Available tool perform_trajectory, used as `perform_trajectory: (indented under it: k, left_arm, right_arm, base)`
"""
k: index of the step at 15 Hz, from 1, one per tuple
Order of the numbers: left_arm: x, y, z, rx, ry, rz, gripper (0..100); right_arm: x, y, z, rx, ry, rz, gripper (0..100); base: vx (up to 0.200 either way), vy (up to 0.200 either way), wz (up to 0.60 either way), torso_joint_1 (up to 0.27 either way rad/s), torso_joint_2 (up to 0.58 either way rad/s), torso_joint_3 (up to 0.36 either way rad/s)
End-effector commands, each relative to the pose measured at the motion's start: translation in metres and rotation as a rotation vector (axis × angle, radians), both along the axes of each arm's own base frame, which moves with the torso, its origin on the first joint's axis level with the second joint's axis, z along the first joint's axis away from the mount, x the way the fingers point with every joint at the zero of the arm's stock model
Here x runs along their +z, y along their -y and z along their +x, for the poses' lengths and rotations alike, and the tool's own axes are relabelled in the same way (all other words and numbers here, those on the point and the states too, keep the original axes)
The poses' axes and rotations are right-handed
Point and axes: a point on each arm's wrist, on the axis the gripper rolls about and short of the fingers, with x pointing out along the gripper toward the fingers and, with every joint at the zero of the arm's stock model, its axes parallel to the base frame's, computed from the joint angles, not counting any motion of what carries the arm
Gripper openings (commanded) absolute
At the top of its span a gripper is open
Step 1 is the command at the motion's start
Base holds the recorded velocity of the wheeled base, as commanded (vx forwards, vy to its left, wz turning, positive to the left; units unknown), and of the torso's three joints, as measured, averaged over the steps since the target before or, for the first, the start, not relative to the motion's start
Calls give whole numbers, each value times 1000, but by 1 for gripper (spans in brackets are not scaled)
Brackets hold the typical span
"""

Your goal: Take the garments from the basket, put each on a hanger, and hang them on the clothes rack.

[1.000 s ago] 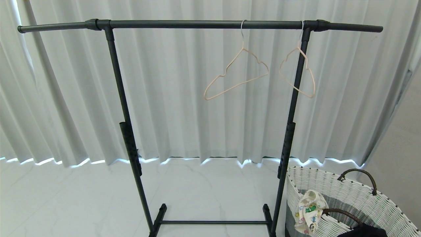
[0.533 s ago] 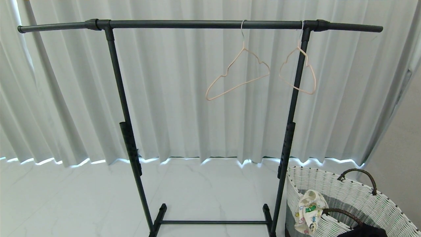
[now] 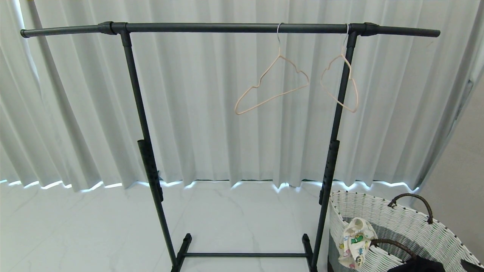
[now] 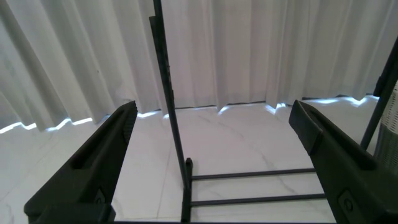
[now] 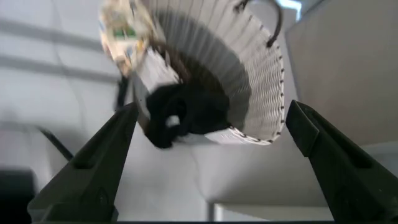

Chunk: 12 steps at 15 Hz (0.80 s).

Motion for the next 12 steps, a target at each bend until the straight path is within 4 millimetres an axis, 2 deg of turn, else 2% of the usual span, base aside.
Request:
perform_trajectory:
  k: [1,2,4,6,10,12]
  left_arm:
    - [0,0,0,0,0,0,100]
    - [0,0,0,0,0,0,100]
    - [0,0,0,2,0,0,100]
    - [0,0,0,0,0,0,100]
    - [0,0,0,0,0,0,100]
    - [0,0,0,0,0,0,100]
  right_arm:
    - [-40,13,86,80,-327,-155,100]
    - [-49,22,99,107,-356,-209,100]
    - [-64,39,108,202,-438,-322,100]
    - [-79,42,109,311,-508,-344,100]
    - [-96,43,116,342,-580,-325,100]
    - [-105,45,125,349,-566,-315,100]
  base:
    - [0,0,0,0,0,0]
    - [0,0,0,0,0,0]
    - [0,0,0,0,0,0]
    - [0,0,0,0,0,0]
    - [0,0,0,0,0,0]
    - [0,0,0,0,0,0]
